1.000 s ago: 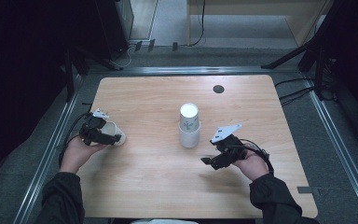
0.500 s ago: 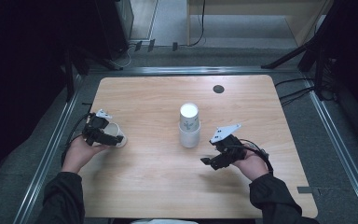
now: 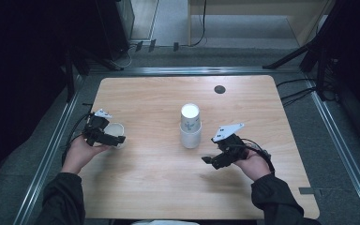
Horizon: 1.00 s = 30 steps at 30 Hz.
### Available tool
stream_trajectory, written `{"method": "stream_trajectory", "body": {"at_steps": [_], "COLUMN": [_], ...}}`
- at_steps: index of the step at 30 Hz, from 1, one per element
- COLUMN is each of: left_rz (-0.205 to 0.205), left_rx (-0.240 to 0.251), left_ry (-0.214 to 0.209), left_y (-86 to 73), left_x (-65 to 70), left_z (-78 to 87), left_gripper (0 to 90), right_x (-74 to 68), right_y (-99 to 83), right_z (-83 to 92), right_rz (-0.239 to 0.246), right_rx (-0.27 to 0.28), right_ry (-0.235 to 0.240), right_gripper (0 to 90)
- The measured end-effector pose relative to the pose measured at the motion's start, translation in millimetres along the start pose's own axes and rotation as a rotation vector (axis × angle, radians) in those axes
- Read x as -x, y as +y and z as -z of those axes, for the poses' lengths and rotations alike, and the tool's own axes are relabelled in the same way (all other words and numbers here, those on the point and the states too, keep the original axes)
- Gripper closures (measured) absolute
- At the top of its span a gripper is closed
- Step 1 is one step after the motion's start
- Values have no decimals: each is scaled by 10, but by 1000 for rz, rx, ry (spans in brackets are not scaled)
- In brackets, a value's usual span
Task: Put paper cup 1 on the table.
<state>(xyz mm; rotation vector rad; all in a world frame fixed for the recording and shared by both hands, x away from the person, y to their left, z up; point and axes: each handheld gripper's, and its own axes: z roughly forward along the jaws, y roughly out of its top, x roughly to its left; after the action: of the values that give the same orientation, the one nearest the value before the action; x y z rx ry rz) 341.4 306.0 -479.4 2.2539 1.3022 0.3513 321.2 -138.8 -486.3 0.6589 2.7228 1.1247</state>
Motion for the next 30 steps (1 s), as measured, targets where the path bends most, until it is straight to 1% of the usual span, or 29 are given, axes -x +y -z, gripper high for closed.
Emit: {"method": "stream_trajectory", "body": {"at_steps": [2,3,5,6,8,9,10,12,13,16,18,19,21,24,26,27,30], "left_rz": [4,5,-3,-6,-2,-1,-1,-2,-1,17,23,28,31,29,19,8,-6], "left_rx": [13,13,26,29,41,49,52,61,72,101,122,135,159,172,176,173,175], "left_ry": [-2,-3,-6,-7,-16,-19,-20,-17,-14,-19,-20,-27,-43,-69,-79,-87,-97], "left_y": [6,11,27,36,51,52,51,47,44,35,33,33,36,42,43,44,46], "left_x": [5,9,32,42,62,69,75,82,80,69,76,87,115,168,220,252,331], "left_z": [39,52,93,116,163,176,201,257,284,358,421,450,513,574,598,609,629], "left_gripper": [128,127,125,124,123,121,118,117,117,117,117,117,117,118,121,123,124], "right_x": [22,26,23,25,20,16,12,11,9,27,50,64,101,139,172,187,209], "right_y": [18,28,47,59,75,83,91,117,133,176,202,215,238,282,318,339,402], "right_z": [21,34,56,58,49,45,48,60,72,101,121,136,156,184,203,210,228], "right_rz": [-44,-48,-30,-29,-44,-45,-42,-20,-24,-8,-11,-22,-20,-17,-21,-19,-10], "right_rx": [12,18,22,15,-2,-9,-16,-16,-17,-1,7,14,26,18,25,28,34], "right_ry": [24,33,51,57,53,53,57,59,66,66,64,75,72,57,55,52,46], "right_gripper": [163,162,145,144,144,144,141,138,137,137,136,136,136,136,137,139,146]}}
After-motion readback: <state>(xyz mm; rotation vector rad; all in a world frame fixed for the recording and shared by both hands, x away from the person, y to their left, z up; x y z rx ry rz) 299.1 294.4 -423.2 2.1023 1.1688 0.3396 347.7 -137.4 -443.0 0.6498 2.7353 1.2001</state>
